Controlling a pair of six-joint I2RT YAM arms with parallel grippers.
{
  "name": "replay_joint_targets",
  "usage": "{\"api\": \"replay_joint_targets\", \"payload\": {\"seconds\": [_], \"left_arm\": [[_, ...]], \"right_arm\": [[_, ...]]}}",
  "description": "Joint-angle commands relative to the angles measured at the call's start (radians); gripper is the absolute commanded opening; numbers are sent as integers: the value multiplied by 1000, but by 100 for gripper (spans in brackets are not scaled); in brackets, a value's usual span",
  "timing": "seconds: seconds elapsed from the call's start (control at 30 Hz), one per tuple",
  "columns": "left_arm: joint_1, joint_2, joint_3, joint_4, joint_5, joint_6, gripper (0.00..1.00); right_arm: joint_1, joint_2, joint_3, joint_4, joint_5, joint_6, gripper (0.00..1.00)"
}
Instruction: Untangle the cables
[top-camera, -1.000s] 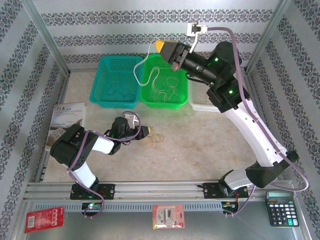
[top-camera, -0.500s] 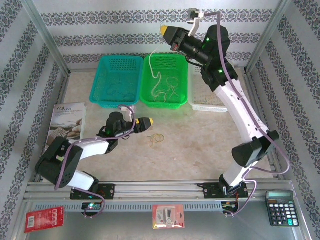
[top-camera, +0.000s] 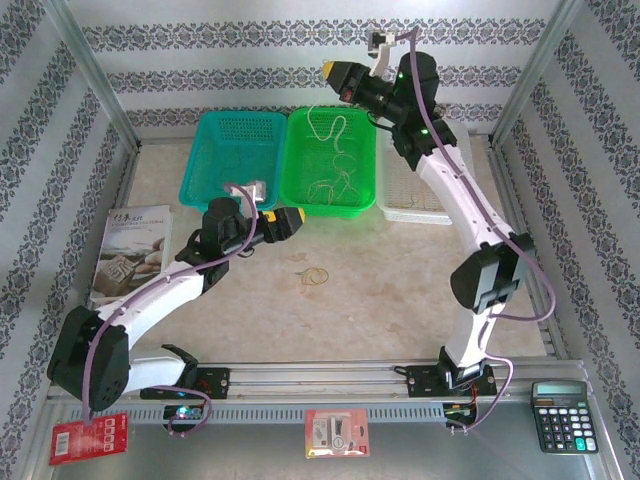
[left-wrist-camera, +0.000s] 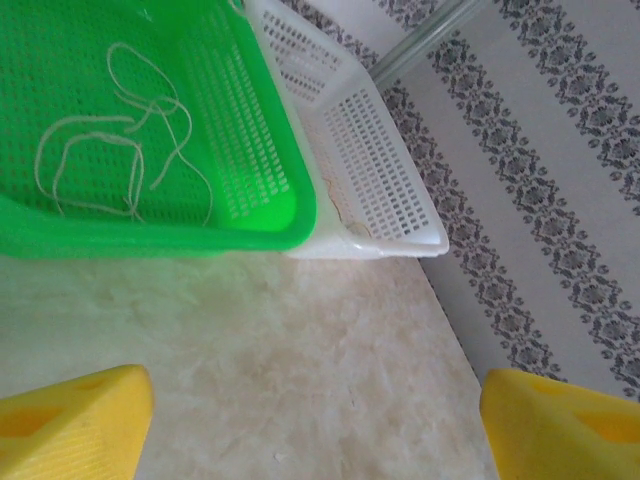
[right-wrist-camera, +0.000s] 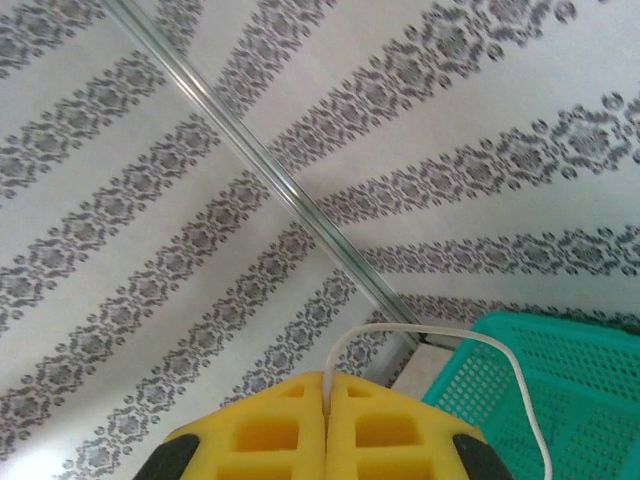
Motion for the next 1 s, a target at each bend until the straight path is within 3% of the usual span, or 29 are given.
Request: {"api": "replay_joint_targets", "payload": {"seconds": [0.0,0.17,0.37,0.4,0.53,0.6,0.73,0.97], "left_arm": [[15,-13,59,-103,-77,52,87],[31,18,129,-136,-137,37,89],[37,38,176,-146,-184,5,90],[39,40,177,-147,-189,-3,90],[40,41,204,-220,-187,-37,90],[40,26,203,-237,-191,-65,91],[43,7,197,-288,-204,-101,91],[45,-13,203,-408,-224,-106,93]], "right_arm": [[-26,58,-29,73,-65,19,0],[-43,116,-120,120,-87,33,0],[-50,181,-159,27,-103,-2,0],[-50,190,-158,4,-104,-10,2],[-54,205,-138,-111,-82,-49,38],[-56,205,-114,-193,-60,-82,49],[-54,178,-112,-283,-29,-101,57],[-51,94,-167,-335,-3,-100,57]]}}
